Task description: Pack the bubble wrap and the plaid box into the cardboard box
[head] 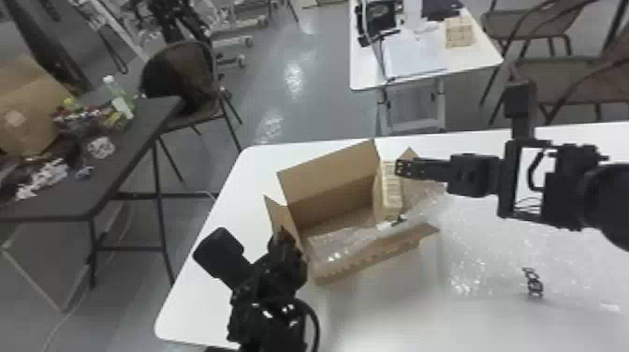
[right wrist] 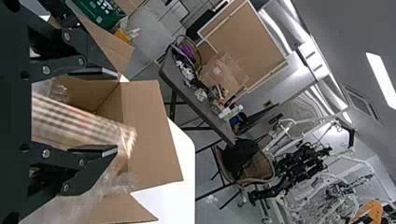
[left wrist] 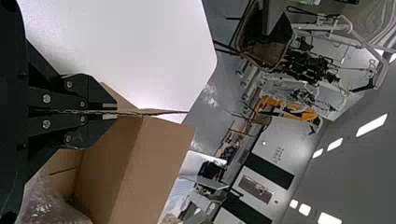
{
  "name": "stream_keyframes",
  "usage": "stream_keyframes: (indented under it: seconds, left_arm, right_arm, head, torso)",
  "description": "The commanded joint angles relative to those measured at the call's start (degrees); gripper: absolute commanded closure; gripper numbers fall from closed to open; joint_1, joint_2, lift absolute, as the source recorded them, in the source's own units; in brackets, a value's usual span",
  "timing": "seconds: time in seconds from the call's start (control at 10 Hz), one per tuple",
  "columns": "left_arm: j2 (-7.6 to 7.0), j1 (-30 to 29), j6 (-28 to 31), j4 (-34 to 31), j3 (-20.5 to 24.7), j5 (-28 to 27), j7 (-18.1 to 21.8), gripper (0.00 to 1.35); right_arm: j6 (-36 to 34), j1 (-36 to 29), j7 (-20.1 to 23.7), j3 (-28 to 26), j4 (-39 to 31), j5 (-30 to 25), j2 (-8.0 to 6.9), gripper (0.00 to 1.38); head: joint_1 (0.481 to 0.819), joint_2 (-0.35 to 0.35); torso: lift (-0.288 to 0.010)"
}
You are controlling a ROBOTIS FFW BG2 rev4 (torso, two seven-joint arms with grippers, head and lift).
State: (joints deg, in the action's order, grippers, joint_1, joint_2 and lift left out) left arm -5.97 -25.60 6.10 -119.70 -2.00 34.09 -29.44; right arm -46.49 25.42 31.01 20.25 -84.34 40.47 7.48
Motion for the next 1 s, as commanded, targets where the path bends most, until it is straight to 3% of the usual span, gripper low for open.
stream_keyframes:
  seconds: [0.0, 0.2, 0.4, 0.6, 0.9]
  left_arm:
    - [0.0, 0.0, 0.1, 0.0, 0.0, -0.1, 0.0, 1.15]
    - [0.0, -0.1, -0.1, 0.0, 0.1, -0.1, 0.0, 1.15]
    - [0.0, -0.2, -0.4, 0.0, 0.1, 0.0, 0.0, 1.15]
    - [0.09, -0.2, -0.6, 0.0, 0.1, 0.0, 0.0, 1.15]
    - [0.17, -0.7, -1.3, 0.0, 0.2, 0.1, 0.0, 1.15]
  right_arm:
    - [1.1, 0.1, 0.1, 0.1, 0.8, 0.0, -0.1, 0.05]
    - [5.2, -0.3, 1.4, 0.0, 0.8, -1.3, -0.1, 0.09]
    - [13.2, -2.7, 2.1, -2.1, -2.6, -7.1, -0.19, 0.09]
    - [21.2, -8.6, -1.1, -7.5, -7.6, -11.5, -1.06, 0.09]
    - [33.1, -19.1, -8.9, -15.3, -15.6, -21.0, -2.82, 0.1]
  head:
    - [0.695, 0.35]
    - [0.695, 0.35]
    - [0.695, 0.35]
    - [0.695, 0.35]
    - [0.691, 0.252]
  torso:
    - [-0.102]
    - [-0.102]
    - [-0.102]
    - [-0.102]
    - [-0.102]
